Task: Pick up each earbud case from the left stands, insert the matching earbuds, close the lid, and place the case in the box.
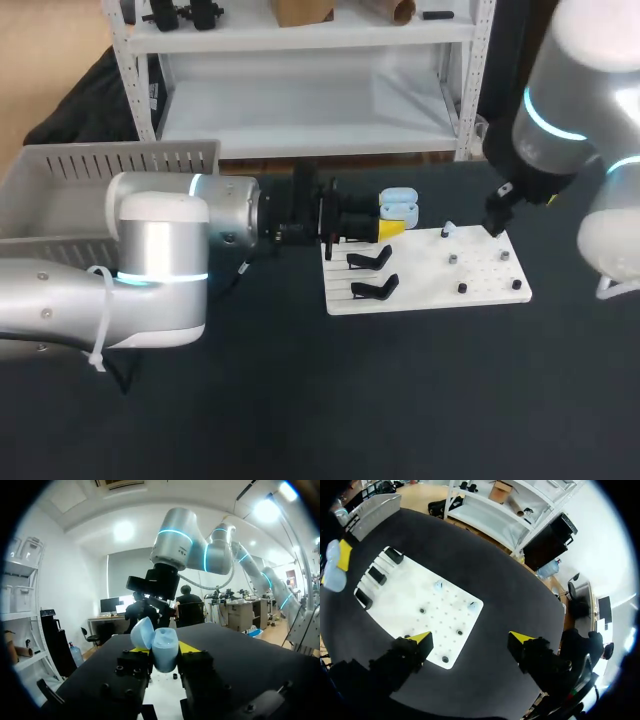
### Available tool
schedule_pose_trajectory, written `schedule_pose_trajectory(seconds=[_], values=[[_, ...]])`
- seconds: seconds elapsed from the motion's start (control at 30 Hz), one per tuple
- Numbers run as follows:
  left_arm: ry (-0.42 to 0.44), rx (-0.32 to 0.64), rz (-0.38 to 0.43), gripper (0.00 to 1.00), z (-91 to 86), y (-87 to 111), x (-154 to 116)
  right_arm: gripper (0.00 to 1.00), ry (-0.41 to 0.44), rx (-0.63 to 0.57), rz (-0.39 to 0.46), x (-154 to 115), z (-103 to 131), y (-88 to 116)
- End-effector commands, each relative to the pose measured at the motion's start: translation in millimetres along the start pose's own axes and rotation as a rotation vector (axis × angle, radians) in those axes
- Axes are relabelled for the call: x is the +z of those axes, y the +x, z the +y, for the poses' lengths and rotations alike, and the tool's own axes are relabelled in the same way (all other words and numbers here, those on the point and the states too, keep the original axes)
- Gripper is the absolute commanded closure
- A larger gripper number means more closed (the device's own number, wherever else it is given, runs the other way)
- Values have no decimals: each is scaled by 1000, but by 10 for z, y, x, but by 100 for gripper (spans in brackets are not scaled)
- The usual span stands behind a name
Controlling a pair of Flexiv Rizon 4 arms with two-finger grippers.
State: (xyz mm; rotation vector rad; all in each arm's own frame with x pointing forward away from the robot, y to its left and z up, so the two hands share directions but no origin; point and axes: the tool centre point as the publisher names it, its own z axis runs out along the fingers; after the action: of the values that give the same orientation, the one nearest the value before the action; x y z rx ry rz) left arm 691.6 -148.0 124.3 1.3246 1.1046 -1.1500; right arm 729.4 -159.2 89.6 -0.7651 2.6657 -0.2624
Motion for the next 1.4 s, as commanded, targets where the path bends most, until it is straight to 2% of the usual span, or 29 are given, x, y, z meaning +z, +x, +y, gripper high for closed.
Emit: schedule_pose_trajectory(seconds=[0.03, 0.13, 0.27, 0.37, 0.43, 0.47, 0.5, 0.6, 0.63, 1.03, 1.17, 1.4], values=[[0, 2, -3, 100, 4, 14, 0, 10, 75, 13, 21, 185, 42, -91], [0, 2, -3, 100, 4, 14, 0, 2, 73, 33, 33, 289, 47, -99], [0, 2, -3, 100, 4, 14, 0, 9, 68, 50, 51, 404, 56, -96], [0, 2, -3, 100, 4, 14, 0, 20, 62, 63, 52, 454, 63, -114], [0, 2, -3, 100, 4, 14, 0, 22, 62, 64, 49, 483, 64, -131], [0, 2, -3, 100, 4, 14, 0, 26, 63, 66, 48, 504, 60, -140], [0, 2, -3, 100, 4, 14, 0, 36, 63, 72, 47, 526, 55, -144], [0, 2, -3, 100, 4, 14, 0, 44, 66, 84, 47, 591, 27, -150], [0, 2, -3, 100, 4, 14, 0, 50, 69, 87, 45, 601, 24, -149], [0, 2, -3, 100, 4, 14, 0, 57, 78, 105, 10, 712, 26, -180], [0, 2, -3, 100, 4, 14, 0, 56, 86, 98, 13, 729, 23, -178], [0, 2, -3, 100, 4, 14, 0, 63, 91, 97, 6, 753, 19, -201]])
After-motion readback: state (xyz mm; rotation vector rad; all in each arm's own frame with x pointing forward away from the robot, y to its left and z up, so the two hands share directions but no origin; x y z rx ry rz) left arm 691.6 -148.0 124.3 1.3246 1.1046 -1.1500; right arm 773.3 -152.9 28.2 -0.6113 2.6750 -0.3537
